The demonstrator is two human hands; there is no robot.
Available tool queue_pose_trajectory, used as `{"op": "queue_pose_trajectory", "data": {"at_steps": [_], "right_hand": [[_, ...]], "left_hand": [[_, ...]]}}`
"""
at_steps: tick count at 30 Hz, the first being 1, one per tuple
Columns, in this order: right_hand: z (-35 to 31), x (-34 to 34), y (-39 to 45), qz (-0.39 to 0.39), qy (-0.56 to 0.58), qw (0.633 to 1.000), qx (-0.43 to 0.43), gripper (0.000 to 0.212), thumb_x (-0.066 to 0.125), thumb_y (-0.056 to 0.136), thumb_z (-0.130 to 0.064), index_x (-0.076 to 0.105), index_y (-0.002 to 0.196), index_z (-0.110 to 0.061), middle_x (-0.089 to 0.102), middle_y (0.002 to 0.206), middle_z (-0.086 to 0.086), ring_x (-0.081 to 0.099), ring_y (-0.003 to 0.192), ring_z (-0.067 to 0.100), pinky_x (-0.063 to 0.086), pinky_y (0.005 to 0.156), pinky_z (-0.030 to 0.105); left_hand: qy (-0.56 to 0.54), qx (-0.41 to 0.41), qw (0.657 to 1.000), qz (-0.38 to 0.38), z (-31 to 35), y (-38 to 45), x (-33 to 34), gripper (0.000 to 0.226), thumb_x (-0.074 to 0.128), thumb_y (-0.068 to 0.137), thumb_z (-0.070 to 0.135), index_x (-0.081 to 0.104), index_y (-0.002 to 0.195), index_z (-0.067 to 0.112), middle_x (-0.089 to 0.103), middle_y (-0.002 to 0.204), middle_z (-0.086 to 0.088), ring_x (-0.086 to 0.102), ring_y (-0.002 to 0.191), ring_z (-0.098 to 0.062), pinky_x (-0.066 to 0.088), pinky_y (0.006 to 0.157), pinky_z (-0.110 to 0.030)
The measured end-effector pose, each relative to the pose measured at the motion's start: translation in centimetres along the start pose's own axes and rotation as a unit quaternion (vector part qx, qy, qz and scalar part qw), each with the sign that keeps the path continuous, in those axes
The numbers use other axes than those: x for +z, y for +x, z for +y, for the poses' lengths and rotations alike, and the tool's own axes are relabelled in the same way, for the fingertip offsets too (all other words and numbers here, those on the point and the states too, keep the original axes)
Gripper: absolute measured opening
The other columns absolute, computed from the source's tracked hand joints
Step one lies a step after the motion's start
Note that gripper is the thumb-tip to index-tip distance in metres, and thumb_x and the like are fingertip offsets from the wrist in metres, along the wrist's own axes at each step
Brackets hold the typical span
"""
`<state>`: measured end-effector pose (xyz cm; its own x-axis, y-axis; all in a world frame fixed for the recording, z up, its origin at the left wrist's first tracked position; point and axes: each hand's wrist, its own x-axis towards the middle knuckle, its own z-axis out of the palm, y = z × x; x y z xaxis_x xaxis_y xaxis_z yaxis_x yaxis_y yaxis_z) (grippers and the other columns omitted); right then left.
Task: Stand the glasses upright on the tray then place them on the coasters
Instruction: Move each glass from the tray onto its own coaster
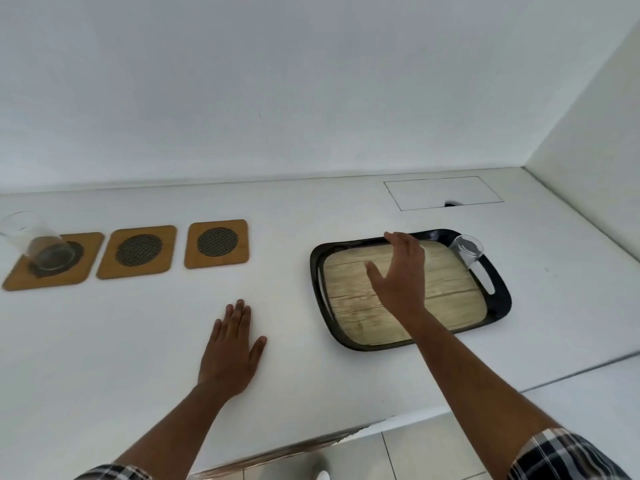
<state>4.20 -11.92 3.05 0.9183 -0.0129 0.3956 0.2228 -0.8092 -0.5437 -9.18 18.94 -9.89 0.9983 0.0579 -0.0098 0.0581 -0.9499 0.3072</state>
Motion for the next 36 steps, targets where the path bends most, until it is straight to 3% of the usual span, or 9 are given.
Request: {"op": "queue_pose_trajectory", "data": {"at_steps": [3, 7, 12, 18, 24, 31, 36], "right_hand": [[2.9, -1.0, 1.3, 0.003, -0.046, 0.999, 0.002, 0.066, 0.078, 0.083, -0.031, 0.052, 0.14, -0.009, 0.048, 0.142, 0.012, 0.043, 0.134, 0.032, 0.035, 0.114, 0.044], [5.3, -1.3, 2.3, -0.003, -0.075, 0.997, 0.017, 0.067, 0.078, 0.084, -0.031, 0.051, 0.141, -0.008, 0.049, 0.143, 0.016, 0.043, 0.135, 0.035, 0.035, 0.115, 0.047], [7.5, -0.8, 2.7, -0.065, -0.045, 0.995, 0.056, 0.074, 0.076, 0.088, -0.034, 0.042, 0.15, -0.011, 0.04, 0.152, 0.018, 0.037, 0.143, 0.037, 0.037, 0.116, 0.049], [7.3, -0.3, 2.2, -0.089, 0.0, 0.992, 0.087, 0.073, 0.075, 0.092, -0.027, 0.037, 0.153, -0.014, 0.038, 0.148, 0.023, 0.051, 0.129, 0.039, 0.045, 0.104, 0.047], [5.4, -0.5, 1.8, -0.089, 0.031, 0.994, 0.048, 0.074, 0.077, 0.09, -0.029, 0.039, 0.151, -0.016, 0.043, 0.14, 0.017, 0.058, 0.12, 0.031, 0.049, 0.094, 0.04], [-0.7, 0.2, 0.9, -0.052, 0.074, 0.996, -0.027, 0.072, 0.079, 0.088, -0.03, 0.044, 0.15, -0.018, 0.048, 0.139, 0.008, 0.046, 0.117, 0.005, 0.041, 0.093, 0.028], [-6.0, 3.1, -0.2, -0.054, 0.141, 0.987, -0.046, 0.073, 0.086, 0.081, -0.027, 0.051, 0.145, -0.024, 0.054, 0.129, -0.002, 0.061, 0.114, 0.015, 0.05, 0.099, 0.033]], "left_hand": [[0.007, 0.0, 1.0, 0.003, 0.0, 0.0, 0.2, 0.081, 0.011, 0.095, 0.063, 0.0, 0.158, 0.014, -0.008, 0.167, 0.001, -0.013, 0.153, -0.014, -0.014, 0.121, -0.026], [0.021, -0.004, 1.0, 0.003, 0.0, 0.0, 0.5, 0.079, 0.012, 0.096, 0.062, 0.0, 0.159, 0.015, -0.007, 0.168, 0.001, -0.011, 0.154, -0.015, -0.004, 0.123, -0.033], [0.026, -0.007, 1.0, 0.001, -0.1, 0.1, 0.5, 0.079, 0.013, 0.096, 0.062, 0.001, 0.159, 0.015, -0.006, 0.168, 0.001, -0.011, 0.154, -0.015, -0.002, 0.124, -0.034], [0.019, 0.003, 1.0, 0.002, -0.1, 0.1, 0.3, 0.079, 0.014, 0.096, 0.062, 0.002, 0.159, 0.015, -0.005, 0.168, 0.0, -0.01, 0.154, -0.015, -0.01, 0.122, -0.028], [-0.037, 0.016, 0.999, -0.011, -0.5, 0.2, -0.1, 0.086, 0.014, 0.091, 0.067, 0.0, 0.159, 0.016, -0.011, 0.167, 0.004, -0.017, 0.152, -0.011, -0.016, 0.119, -0.022], [-0.103, 0.0, 0.994, 0.034, -3.7, -0.8, -2.1, 0.084, 0.025, 0.092, 0.063, 0.01, 0.159, 0.014, -0.003, 0.168, 0.005, -0.012, 0.153, -0.008, 0.0, 0.124, -0.032], [-0.07, -0.035, 0.996, 0.05, -9.6, -1.9, -4.3, 0.082, 0.026, 0.094, 0.06, 0.012, 0.159, 0.012, -0.001, 0.168, 0.002, -0.007, 0.154, -0.013, 0.003, 0.124, -0.035]]}}
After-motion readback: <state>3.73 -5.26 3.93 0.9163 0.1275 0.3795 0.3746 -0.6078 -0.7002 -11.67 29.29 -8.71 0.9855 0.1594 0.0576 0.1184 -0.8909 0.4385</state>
